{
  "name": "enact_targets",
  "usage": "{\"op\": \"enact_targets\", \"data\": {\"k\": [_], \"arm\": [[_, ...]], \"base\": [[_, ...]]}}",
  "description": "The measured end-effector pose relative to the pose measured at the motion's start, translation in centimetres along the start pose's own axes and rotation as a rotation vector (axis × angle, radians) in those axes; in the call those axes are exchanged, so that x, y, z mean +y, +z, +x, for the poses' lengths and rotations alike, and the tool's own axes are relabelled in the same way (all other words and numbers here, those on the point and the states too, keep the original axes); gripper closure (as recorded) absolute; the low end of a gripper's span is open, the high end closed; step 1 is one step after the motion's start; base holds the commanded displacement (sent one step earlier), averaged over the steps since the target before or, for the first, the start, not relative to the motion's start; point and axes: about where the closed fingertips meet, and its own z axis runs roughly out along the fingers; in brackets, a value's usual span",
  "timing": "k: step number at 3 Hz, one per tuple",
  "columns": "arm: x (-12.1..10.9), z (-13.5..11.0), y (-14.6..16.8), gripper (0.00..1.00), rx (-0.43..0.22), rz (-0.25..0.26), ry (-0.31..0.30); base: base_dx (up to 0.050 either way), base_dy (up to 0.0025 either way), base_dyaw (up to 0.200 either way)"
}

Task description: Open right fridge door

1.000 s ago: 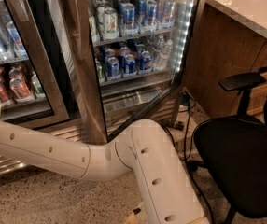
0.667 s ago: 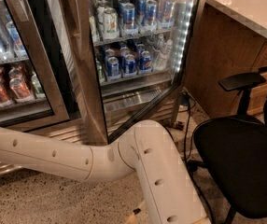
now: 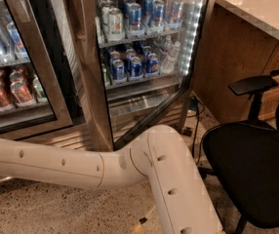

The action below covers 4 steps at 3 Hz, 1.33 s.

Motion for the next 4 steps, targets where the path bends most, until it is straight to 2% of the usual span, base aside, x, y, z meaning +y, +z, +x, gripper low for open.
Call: {"op": "enact_targets", "data": {"k": [1,2,3,4], "arm": [[-2.2,-1.8,0.9,1.0,-0.005,0.086,0.032],[-4.6,-4.3,2.4,1.0,-0.037,0.181,0.069],[-6.3,-6.3,3.7,1.0,-0.083,0.255,0.096],[-7.9,-8.1,5.1,1.0,-0.137,0.335,0.08]], "base": [[0.0,0.0,0.0],[0.0,0.0,0.0],[0.0,0.0,0.0],[0.0,0.0,0.0]]}}
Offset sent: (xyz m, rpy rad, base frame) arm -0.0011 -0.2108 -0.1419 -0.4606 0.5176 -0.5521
